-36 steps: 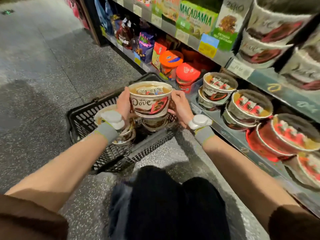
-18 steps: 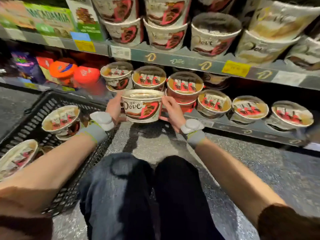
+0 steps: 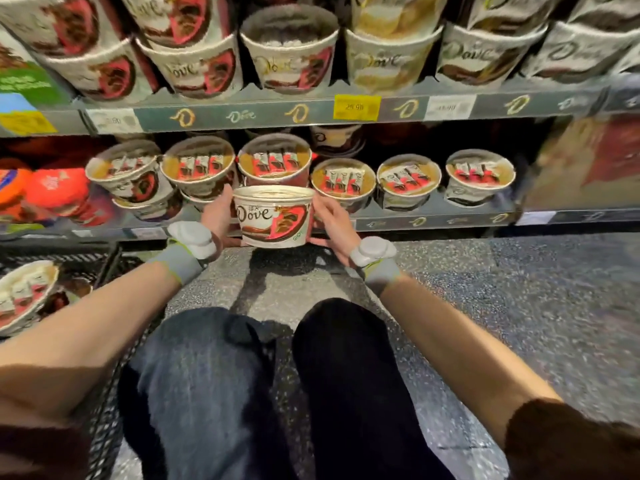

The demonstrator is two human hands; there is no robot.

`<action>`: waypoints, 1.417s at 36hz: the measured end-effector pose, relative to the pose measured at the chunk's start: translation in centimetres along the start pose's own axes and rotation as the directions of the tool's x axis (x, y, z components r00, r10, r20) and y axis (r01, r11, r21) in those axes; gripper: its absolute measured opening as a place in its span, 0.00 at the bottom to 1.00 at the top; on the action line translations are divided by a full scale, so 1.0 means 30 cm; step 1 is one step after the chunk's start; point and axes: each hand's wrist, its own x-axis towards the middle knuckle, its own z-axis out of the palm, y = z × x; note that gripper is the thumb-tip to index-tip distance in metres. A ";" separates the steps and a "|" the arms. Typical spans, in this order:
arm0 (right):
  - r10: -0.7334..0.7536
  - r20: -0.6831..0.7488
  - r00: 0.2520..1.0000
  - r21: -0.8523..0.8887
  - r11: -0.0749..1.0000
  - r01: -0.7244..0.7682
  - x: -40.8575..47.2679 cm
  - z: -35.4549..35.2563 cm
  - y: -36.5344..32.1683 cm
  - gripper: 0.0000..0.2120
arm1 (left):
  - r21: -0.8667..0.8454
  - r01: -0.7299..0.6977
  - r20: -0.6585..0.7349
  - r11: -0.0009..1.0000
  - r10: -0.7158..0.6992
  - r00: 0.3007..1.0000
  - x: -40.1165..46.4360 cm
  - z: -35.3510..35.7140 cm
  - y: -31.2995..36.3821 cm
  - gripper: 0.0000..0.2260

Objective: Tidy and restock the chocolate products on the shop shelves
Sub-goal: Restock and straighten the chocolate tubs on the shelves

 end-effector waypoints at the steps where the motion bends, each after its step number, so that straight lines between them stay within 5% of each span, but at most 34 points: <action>1: -0.009 0.001 1.000 0.011 1.000 0.009 0.000 -0.009 0.002 0.18 | 0.009 -0.001 -0.002 1.000 0.001 1.000 -0.004 0.007 0.003 0.24; 12: 0.007 -0.055 0.998 0.026 1.000 -0.005 -0.034 -0.056 -0.006 0.26 | 0.090 -0.075 0.069 0.993 0.069 0.995 -0.015 0.075 0.011 0.17; 18: 0.016 -0.098 0.995 0.041 0.999 -0.012 -0.068 -0.139 -0.024 0.22 | 0.127 -0.139 0.090 0.982 0.128 0.988 -0.029 0.155 0.014 0.20; 22: 0.028 -0.093 0.995 0.046 0.999 -0.024 -0.087 -0.176 -0.053 0.18 | 0.099 -0.125 0.083 0.987 0.117 0.990 -0.056 0.202 0.026 0.12; 30: -0.056 -0.071 0.996 0.019 0.998 0.058 -0.083 -0.139 -0.160 0.15 | 0.143 -0.191 0.072 0.971 0.183 0.981 -0.057 0.133 0.109 0.21; 35: -0.138 -0.042 0.990 -0.027 0.990 0.136 -0.072 -0.090 -0.225 0.11 | 0.019 -0.163 0.070 0.986 0.161 0.984 -0.121 0.112 0.163 0.22; 43: -0.365 0.031 0.931 -0.139 0.920 0.365 -0.103 -0.041 -0.500 0.25 | -0.094 -0.344 0.016 0.934 0.346 0.938 -0.173 0.067 0.373 0.25; 51: -0.642 0.072 0.763 -0.459 0.658 0.597 -0.030 -0.019 -0.734 0.46 | -0.193 -0.501 0.071 0.844 0.521 0.851 -0.220 0.063 0.600 0.22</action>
